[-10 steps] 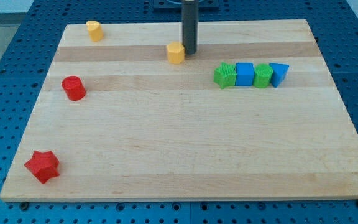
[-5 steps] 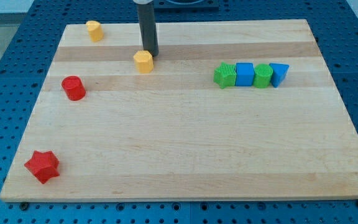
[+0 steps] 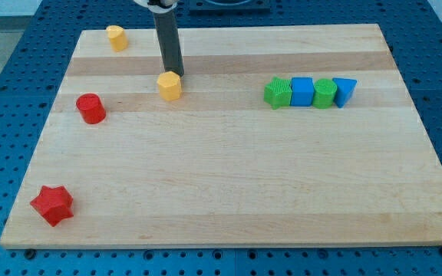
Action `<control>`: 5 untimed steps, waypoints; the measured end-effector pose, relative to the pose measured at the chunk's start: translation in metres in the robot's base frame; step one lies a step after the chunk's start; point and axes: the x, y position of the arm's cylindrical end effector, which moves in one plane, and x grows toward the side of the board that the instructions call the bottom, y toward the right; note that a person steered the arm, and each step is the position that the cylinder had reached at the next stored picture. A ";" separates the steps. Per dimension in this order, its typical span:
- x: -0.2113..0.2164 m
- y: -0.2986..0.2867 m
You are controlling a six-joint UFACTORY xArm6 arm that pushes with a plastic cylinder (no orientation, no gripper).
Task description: Slide the yellow hexagon towards center
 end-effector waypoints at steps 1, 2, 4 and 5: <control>0.023 0.000; 0.041 0.000; 0.054 0.004; 0.054 0.032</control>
